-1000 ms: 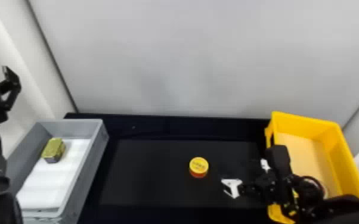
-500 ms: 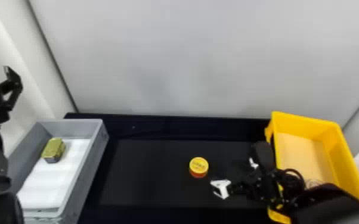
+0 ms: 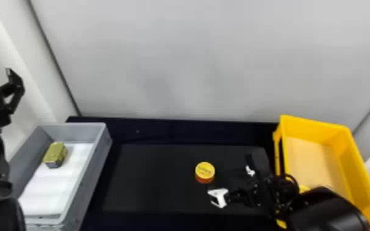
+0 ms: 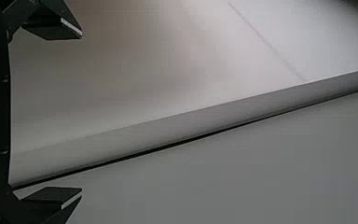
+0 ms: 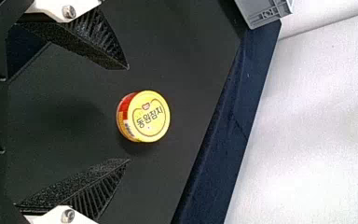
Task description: Pick up the round yellow can and place it in the yellow rectangular box
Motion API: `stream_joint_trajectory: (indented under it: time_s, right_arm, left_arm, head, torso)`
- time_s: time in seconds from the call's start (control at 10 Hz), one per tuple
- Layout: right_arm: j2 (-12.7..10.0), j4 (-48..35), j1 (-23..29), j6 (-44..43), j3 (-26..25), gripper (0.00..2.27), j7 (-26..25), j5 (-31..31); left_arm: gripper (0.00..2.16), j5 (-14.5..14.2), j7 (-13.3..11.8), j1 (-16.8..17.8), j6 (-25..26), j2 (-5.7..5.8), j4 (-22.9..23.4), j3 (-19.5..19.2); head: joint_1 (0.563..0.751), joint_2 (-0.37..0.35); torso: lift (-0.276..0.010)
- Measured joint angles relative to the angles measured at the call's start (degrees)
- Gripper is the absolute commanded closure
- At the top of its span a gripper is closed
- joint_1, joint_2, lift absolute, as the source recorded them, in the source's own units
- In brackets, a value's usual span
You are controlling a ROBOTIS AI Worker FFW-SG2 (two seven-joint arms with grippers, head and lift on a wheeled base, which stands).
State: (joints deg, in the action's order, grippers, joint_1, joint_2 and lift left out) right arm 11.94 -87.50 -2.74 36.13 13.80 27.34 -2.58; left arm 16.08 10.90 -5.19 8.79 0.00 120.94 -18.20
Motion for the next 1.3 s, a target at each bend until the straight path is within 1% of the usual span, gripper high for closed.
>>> stream_joint_trajectory:
  time_s: [0.6, 0.9, 1.3]
  right_arm:
    - [-1.92, 14.17, -7.89, -7.31, 2.25, 0.07, 1.75, -0.59]
    - [-3.01, 18.5, -10.73, -9.12, 2.57, 0.07, 2.88, -1.81]
    - [-4.88, 23.92, -13.11, -10.81, 2.91, 0.07, 3.19, -2.45]
  left_arm:
    - [0.1, 0.0, -0.09, 0.15, -0.08, 0.0, 0.0, 0.0]
    - [0.1, 0.03, -0.16, 0.22, -0.09, 0.0, 0.0, 0.15]
    - [0.1, 0.24, -0.11, 0.38, -0.1, 0.0, -0.03, 0.5]
  head:
    - [0.694, 0.014]
    - [0.694, 0.014]
    - [0.694, 0.014]
  torso:
    - [-0.06]
    - [-0.06]
    - [-0.06]
